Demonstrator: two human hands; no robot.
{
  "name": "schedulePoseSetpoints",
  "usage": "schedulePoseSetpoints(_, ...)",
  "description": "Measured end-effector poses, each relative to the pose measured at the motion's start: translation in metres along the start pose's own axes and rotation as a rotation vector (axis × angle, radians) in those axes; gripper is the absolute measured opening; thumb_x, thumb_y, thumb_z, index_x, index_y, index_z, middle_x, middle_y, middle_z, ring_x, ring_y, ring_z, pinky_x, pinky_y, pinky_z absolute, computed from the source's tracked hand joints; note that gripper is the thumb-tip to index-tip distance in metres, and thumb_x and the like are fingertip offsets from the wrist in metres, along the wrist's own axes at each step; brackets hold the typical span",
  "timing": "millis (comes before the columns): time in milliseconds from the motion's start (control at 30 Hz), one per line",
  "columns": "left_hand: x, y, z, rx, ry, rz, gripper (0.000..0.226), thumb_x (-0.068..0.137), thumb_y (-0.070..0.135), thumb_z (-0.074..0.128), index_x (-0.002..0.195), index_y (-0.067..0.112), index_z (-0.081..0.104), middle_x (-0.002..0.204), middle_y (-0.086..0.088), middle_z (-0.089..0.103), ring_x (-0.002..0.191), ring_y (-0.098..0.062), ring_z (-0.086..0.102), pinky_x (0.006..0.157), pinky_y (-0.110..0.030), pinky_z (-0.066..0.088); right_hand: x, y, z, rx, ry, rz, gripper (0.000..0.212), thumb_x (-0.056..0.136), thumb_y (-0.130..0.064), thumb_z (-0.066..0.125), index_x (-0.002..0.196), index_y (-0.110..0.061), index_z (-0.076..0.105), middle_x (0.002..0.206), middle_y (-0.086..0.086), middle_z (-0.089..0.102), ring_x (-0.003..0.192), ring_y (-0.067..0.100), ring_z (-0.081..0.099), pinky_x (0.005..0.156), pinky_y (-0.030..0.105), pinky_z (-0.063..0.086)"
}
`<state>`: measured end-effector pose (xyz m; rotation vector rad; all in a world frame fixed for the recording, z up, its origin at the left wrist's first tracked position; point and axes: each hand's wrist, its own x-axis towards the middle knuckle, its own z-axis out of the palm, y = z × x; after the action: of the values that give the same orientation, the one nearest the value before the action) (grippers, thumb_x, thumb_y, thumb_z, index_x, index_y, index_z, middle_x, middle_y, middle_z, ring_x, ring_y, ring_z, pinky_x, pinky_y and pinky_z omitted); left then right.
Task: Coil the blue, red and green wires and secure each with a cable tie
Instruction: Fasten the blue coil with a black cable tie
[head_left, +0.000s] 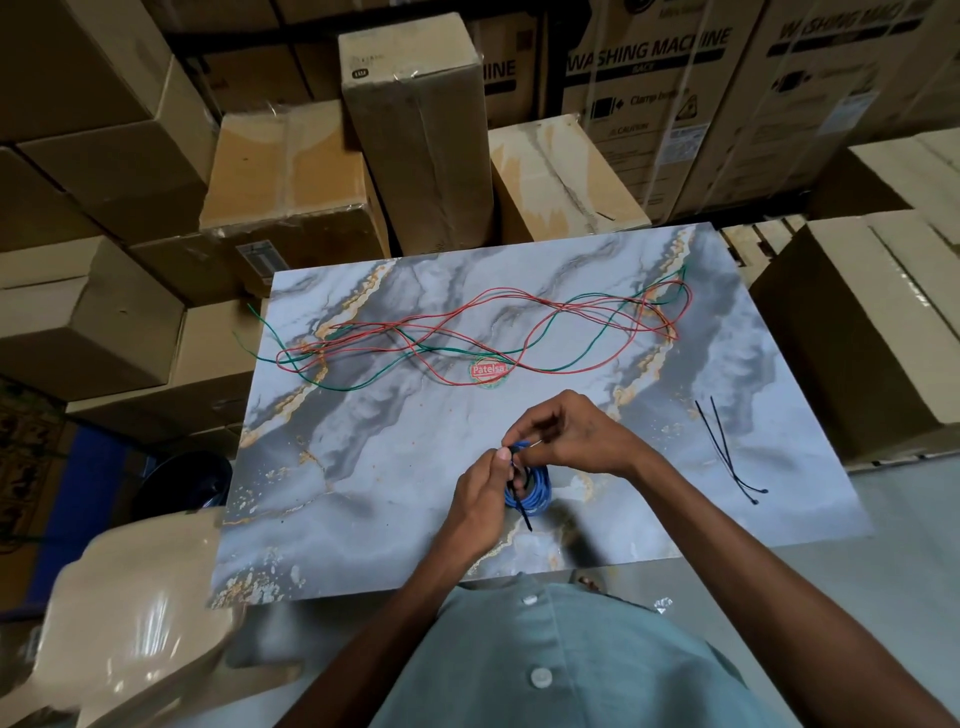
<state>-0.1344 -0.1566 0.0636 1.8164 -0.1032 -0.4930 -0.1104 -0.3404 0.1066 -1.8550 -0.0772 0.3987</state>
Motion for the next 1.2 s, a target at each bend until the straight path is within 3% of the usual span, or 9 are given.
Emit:
schedulePoseSetpoints(100, -0.001, 0.0, -0.002, 0.062, 0.043, 0.018, 0.046, 0.109, 0.034, 0.031, 0.076, 0.014, 0.055, 0.072, 0.004, 0.062, 0.069, -0.008, 0.056, 0.072, -0.021, 0.044, 0.002, 0.0, 0.003, -0.006, 0.018, -0.006, 0.019, 0.08, 0.0, 0.079, 0.095, -0.012, 0.083, 0.086, 0.005, 0.08, 0.084, 0.018, 0.077, 0.082, 0.029, 0.06)
schedulePoseSetpoints(233, 0.001, -0.005, -0.007, 0.097, -0.021, 0.005, 0.048, 0.103, 0.047, 0.031, 0.071, 0.022, 0.057, 0.072, 0.004, 0.066, 0.073, -0.011, 0.059, 0.078, -0.032, 0.046, 0.0, 0.004, 0.003, 0.011, -0.014, -0.002, 0.02, 0.083, 0.0, 0.079, 0.1, -0.01, 0.082, 0.091, 0.006, 0.081, 0.091, 0.02, 0.078, 0.086, 0.03, 0.061)
schedulePoseSetpoints(400, 0.001, -0.003, -0.007, -0.032, -0.052, 0.017, 0.043, 0.097, 0.044, 0.037, 0.066, 0.02, 0.056, 0.067, 0.005, 0.064, 0.068, -0.006, 0.057, 0.072, -0.018, 0.043, -0.006, 0.007, 0.007, -0.069, -0.03, -0.008, 0.024, 0.087, -0.004, 0.077, 0.108, -0.013, 0.08, 0.1, -0.003, 0.079, 0.102, 0.007, 0.073, 0.083, 0.013, 0.053)
schedulePoseSetpoints(600, 0.003, -0.003, -0.007, -0.029, -0.047, 0.003, 0.043, 0.097, 0.044, 0.039, 0.071, 0.016, 0.058, 0.065, 0.009, 0.063, 0.067, -0.006, 0.057, 0.072, -0.021, 0.044, -0.012, 0.012, 0.009, 0.011, -0.027, 0.036, 0.038, 0.092, -0.005, 0.073, 0.125, -0.022, 0.072, 0.118, -0.002, 0.075, 0.116, 0.007, 0.067, 0.102, 0.036, 0.056)
schedulePoseSetpoints(767, 0.008, -0.007, -0.01, 0.009, -0.021, -0.006, 0.055, 0.096, 0.054, 0.039, 0.084, 0.005, 0.062, 0.074, -0.002, 0.064, 0.073, -0.013, 0.057, 0.076, -0.036, 0.046, -0.029, 0.001, 0.012, -0.013, 0.048, 0.005, 0.052, 0.089, -0.01, 0.072, 0.131, -0.041, 0.064, 0.13, -0.013, 0.066, 0.127, 0.005, 0.058, 0.105, 0.039, 0.053)
schedulePoseSetpoints(867, 0.009, -0.005, -0.012, 0.016, -0.01, -0.021, 0.049, 0.096, 0.052, 0.038, 0.08, 0.012, 0.062, 0.073, -0.002, 0.064, 0.073, -0.014, 0.057, 0.077, -0.037, 0.046, -0.04, -0.009, 0.013, -0.113, 0.09, -0.107, 0.049, 0.077, -0.003, 0.076, 0.112, -0.038, 0.075, 0.119, -0.012, 0.063, 0.118, 0.011, 0.059, 0.098, 0.032, 0.05)
schedulePoseSetpoints(967, 0.011, -0.004, -0.014, 0.006, 0.013, -0.017, 0.055, 0.094, 0.057, 0.039, 0.081, 0.008, 0.062, 0.074, -0.013, 0.063, 0.073, -0.017, 0.056, 0.074, -0.041, 0.046, -0.05, -0.02, 0.014, -0.212, -0.018, -0.143, 0.042, 0.072, -0.006, 0.078, 0.103, -0.035, 0.078, 0.107, -0.009, 0.062, 0.106, 0.013, 0.057, 0.088, 0.025, 0.047)
schedulePoseSetpoints(1100, 0.012, 0.001, -0.015, 0.041, 0.027, -0.017, 0.046, 0.093, 0.053, 0.037, 0.075, 0.016, 0.057, 0.068, 0.0, 0.057, 0.066, -0.013, 0.05, 0.069, -0.031, 0.041, -0.048, -0.02, 0.022, -0.321, -0.07, -0.155, 0.03, 0.077, -0.013, 0.086, 0.101, -0.03, 0.082, 0.1, -0.011, 0.064, 0.095, 0.008, 0.055, 0.077, 0.015, 0.042)
schedulePoseSetpoints(1200, 0.014, 0.0, -0.015, 0.048, -0.007, -0.023, 0.052, 0.095, 0.055, 0.036, 0.083, 0.013, 0.064, 0.074, -0.006, 0.066, 0.072, -0.025, 0.06, 0.075, -0.041, 0.049, -0.043, -0.021, 0.025, -0.269, -0.018, -0.164, 0.015, 0.083, -0.017, 0.085, 0.095, -0.026, 0.084, 0.09, -0.013, 0.067, 0.083, 0.009, 0.06, 0.069, 0.014, 0.04)
